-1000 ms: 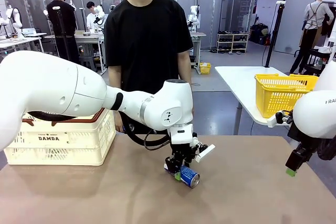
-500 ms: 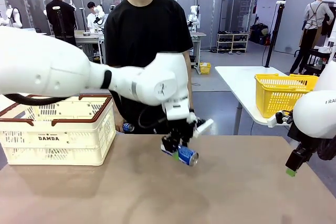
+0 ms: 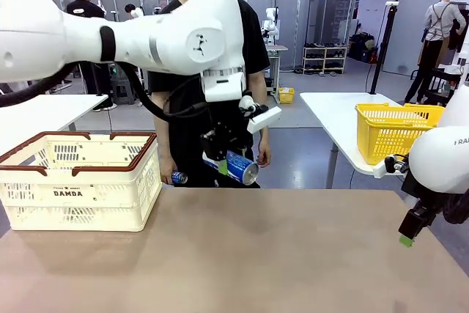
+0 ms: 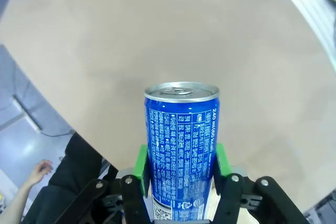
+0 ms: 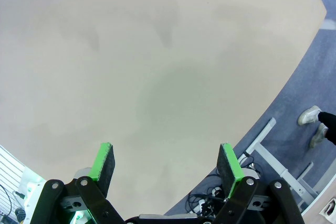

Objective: Place the drinks into the Shopping basket.
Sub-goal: Pick up one drink and place it into the Shopping basket.

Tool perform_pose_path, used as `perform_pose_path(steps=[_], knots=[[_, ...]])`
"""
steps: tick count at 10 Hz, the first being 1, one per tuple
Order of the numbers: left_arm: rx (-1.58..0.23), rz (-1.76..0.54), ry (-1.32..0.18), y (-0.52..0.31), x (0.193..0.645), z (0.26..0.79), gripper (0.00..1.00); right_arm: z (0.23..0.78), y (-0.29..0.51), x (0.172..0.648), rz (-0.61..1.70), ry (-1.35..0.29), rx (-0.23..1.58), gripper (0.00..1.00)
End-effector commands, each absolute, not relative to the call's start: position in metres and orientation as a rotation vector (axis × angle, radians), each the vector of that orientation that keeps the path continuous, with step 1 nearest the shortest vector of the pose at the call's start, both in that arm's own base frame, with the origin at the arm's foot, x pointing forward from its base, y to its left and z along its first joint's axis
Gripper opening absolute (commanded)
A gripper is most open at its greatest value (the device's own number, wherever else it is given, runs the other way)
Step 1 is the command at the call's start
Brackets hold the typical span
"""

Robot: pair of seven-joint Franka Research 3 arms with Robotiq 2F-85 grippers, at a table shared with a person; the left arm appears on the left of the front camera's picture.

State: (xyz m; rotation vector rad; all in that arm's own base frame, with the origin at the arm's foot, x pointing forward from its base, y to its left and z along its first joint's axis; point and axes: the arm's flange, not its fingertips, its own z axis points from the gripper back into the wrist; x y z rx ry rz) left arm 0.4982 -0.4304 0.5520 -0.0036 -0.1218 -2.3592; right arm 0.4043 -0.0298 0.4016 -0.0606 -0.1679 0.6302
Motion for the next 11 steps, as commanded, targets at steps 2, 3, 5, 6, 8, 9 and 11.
perform_pose_path(steps=[2, 3, 5, 6, 8, 9, 11], knots=[[0.038, -2.400, -0.102, -0.421, 0.494, 0.559, 0.24, 0.402, -0.031, 0.404, 0.627, -0.168, -0.063, 0.98], [0.008, -2.359, -0.124, -0.427, 0.499, 0.556, 0.24, 0.402, -0.031, 0.404, 0.627, -0.168, -0.063, 0.98], [0.008, -2.359, -0.124, -0.427, 0.499, 0.556, 0.24, 0.402, -0.031, 0.404, 0.627, -0.168, -0.063, 0.98], [0.008, -2.359, -0.124, -0.427, 0.499, 0.556, 0.24, 0.402, -0.031, 0.404, 0.627, -0.168, -0.063, 0.98], [0.008, -2.370, -0.113, -0.427, 0.501, 0.551, 0.56, 0.402, -0.031, 0.404, 0.627, -0.168, -0.063, 0.98], [0.016, -2.342, -0.139, -0.415, 0.512, 0.553, 0.56, 0.402, -0.031, 0.404, 0.627, -0.168, -0.063, 0.98], [0.020, -2.204, -0.143, -0.358, 0.552, 0.567, 0.56, 0.402, -0.031, 0.404, 0.627, -0.168, -0.063, 0.98]])
